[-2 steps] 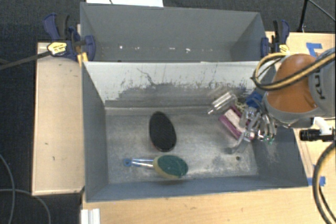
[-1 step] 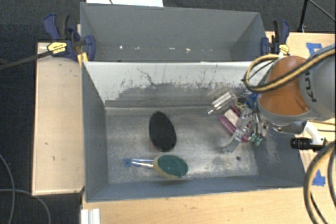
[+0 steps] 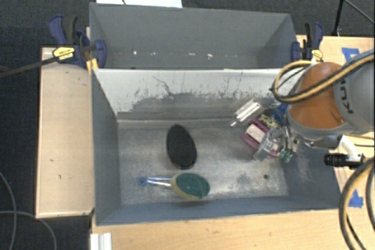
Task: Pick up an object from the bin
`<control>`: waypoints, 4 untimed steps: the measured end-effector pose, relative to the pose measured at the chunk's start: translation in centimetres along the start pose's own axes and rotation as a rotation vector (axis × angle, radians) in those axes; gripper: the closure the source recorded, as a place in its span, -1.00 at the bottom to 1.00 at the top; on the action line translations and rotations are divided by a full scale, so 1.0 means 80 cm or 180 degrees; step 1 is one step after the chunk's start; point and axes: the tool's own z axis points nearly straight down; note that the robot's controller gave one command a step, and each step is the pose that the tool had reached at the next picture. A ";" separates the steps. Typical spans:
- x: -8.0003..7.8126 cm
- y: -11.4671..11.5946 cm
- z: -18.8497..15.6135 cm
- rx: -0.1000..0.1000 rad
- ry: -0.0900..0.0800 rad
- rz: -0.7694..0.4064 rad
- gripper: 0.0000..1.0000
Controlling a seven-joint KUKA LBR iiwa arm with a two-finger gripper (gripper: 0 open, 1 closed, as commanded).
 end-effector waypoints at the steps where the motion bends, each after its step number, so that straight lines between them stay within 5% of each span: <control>1: -0.035 0.056 0.003 0.0032 0.0075 -0.0065 1.00; 2: -0.025 0.055 0.002 0.0017 0.0025 0.0059 1.00; 3: -0.034 0.066 0.004 0.0045 0.0076 -0.0002 1.00; 4: -0.030 0.049 -0.080 0.0000 0.0002 -0.0454 1.00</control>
Offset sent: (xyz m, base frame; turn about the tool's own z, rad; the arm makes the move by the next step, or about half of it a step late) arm 0.0511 0.0184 -0.0001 -0.0148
